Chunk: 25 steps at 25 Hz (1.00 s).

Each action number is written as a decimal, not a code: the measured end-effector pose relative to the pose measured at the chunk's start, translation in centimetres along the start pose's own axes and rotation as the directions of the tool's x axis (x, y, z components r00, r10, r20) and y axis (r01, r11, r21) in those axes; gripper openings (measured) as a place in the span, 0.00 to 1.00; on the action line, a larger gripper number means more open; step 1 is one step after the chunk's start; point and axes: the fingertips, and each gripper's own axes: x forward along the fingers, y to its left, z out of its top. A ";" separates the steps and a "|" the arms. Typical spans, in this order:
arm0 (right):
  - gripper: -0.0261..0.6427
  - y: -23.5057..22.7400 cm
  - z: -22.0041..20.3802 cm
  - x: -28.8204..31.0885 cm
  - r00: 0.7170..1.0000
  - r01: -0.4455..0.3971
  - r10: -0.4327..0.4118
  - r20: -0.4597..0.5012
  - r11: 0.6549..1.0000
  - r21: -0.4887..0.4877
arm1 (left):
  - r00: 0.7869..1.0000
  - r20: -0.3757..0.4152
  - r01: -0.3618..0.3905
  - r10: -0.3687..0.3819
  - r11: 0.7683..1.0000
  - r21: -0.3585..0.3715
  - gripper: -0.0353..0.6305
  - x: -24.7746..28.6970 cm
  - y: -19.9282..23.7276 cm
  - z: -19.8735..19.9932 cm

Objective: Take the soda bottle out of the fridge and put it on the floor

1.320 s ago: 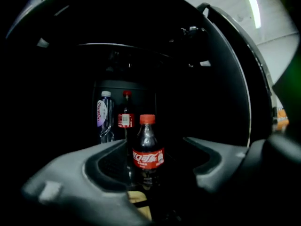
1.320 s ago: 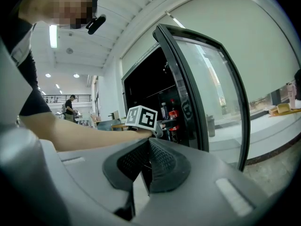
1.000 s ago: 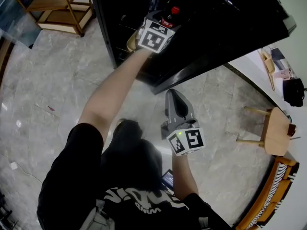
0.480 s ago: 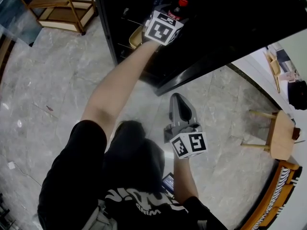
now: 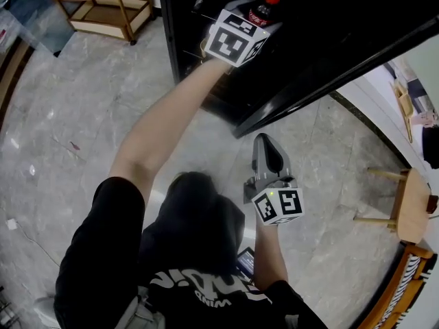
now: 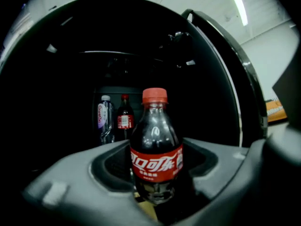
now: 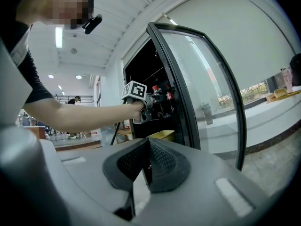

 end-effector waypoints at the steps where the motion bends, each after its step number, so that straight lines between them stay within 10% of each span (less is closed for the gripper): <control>1: 0.04 0.1 -0.6 -0.2 1.000 -0.005 0.005 0.003 1.000 -0.003 | 1.000 0.007 -0.003 0.003 1.000 0.001 0.51 -0.8 -0.2 0.1; 25: 0.04 3.7 -11.8 -6.5 0.994 -0.109 0.111 0.016 0.990 -0.090 | 0.997 0.037 -0.064 0.066 0.997 -0.048 0.51 -16.7 -6.1 -7.9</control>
